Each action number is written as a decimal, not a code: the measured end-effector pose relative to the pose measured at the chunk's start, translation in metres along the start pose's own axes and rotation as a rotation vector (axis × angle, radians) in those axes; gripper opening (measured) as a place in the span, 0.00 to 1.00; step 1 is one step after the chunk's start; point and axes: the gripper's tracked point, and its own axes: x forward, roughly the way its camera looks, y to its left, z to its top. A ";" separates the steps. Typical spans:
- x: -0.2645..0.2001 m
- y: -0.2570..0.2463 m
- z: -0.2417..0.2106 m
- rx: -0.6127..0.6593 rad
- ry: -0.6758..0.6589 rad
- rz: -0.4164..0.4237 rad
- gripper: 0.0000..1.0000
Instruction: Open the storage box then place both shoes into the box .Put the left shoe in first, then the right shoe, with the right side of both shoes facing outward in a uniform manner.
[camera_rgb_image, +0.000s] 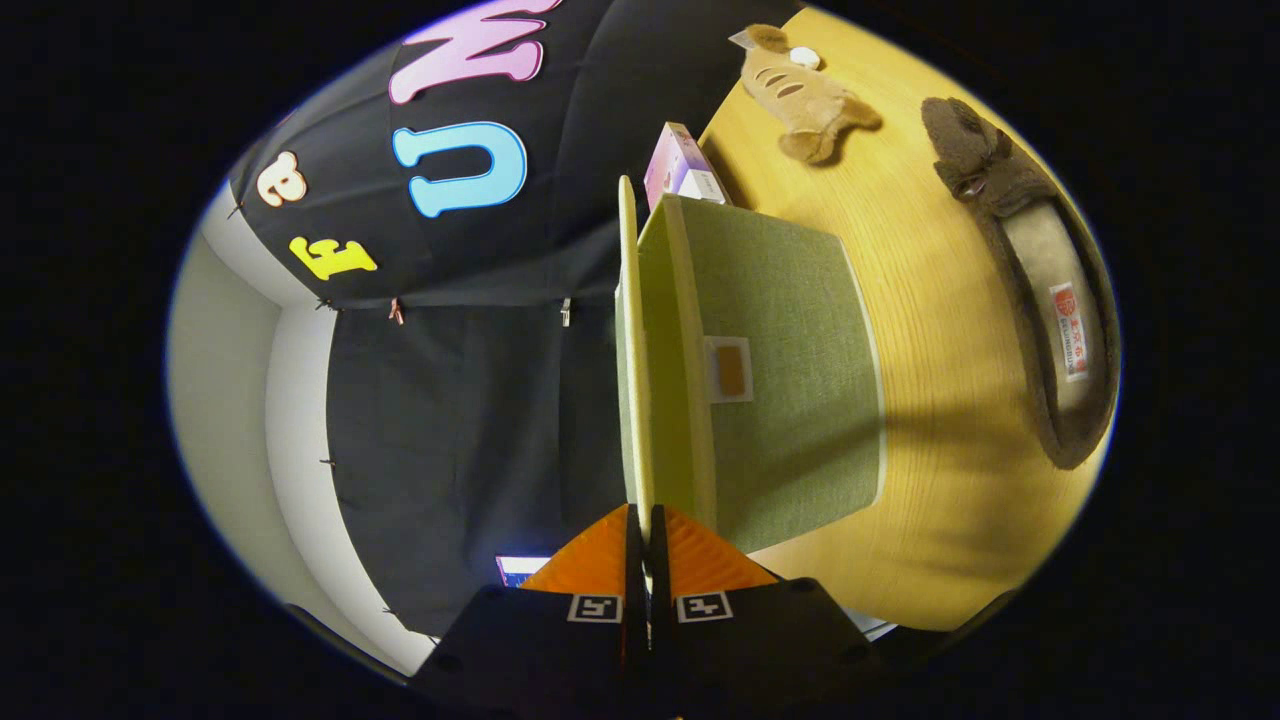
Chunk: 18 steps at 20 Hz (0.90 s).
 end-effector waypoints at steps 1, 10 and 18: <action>0.000 0.006 0.001 -0.004 0.001 -0.017 0.05; 0.032 0.096 0.003 -0.213 0.008 -0.141 0.05; 0.122 0.181 -0.021 -0.400 0.046 -0.202 0.06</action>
